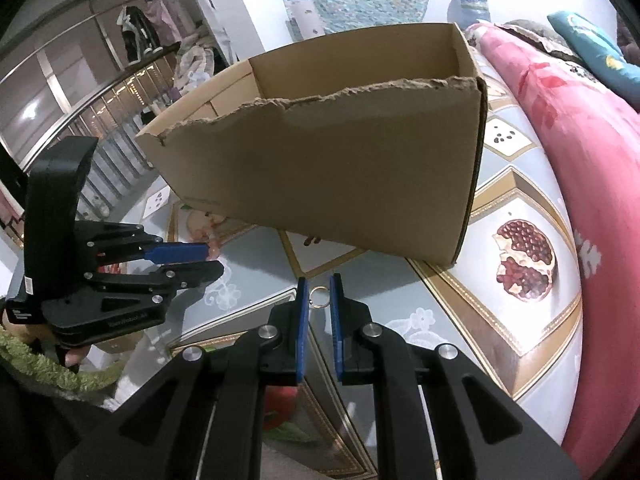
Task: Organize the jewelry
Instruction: 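Lower the left gripper onto the pink bead bracelet and close on it, then carry the pink bracelet with the left gripper while the right gripper carries the gold ring over the box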
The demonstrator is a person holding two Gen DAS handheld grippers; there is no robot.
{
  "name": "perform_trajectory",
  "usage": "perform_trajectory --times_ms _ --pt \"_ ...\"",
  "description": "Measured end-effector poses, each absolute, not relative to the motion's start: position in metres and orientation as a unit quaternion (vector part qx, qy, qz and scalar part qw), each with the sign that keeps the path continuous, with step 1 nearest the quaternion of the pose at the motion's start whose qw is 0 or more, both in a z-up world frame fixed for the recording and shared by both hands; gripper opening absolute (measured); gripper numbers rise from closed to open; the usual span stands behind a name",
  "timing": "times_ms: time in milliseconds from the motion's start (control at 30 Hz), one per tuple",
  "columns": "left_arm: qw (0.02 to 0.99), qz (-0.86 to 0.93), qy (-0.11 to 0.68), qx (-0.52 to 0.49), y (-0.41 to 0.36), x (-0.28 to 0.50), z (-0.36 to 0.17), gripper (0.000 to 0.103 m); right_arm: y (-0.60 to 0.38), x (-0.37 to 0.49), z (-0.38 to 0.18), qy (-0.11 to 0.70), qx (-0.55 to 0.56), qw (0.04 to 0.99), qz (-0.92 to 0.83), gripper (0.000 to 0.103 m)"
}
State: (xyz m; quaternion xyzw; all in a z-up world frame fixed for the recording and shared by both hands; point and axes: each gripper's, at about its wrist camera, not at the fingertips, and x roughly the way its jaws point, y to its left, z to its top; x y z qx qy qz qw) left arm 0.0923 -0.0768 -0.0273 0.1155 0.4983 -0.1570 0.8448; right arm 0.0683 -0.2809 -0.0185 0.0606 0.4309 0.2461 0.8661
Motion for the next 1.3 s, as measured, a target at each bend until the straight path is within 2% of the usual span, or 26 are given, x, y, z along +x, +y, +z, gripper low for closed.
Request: perform_trajectory --times_ms 700,767,833,900,1300 --pt "0.850 -0.164 0.491 0.095 -0.060 0.091 -0.028 0.023 -0.284 0.067 -0.022 0.433 0.077 0.866 0.237 0.011" --pt "0.852 -0.167 0.487 0.094 -0.057 0.089 -0.028 0.022 -0.285 0.067 -0.021 0.431 0.081 0.867 0.235 0.011" --pt "0.855 -0.166 0.483 0.093 -0.053 0.088 -0.028 0.011 -0.287 0.066 -0.018 0.428 0.088 0.869 0.234 0.011" --pt "0.856 -0.173 0.483 0.069 -0.044 0.088 -0.026 0.008 -0.289 0.065 -0.015 0.425 0.094 0.870 0.233 0.011" --pt "0.880 -0.211 0.424 -0.034 0.003 0.069 0.014 0.008 -0.303 0.057 0.021 0.385 0.134 0.882 0.238 0.011"
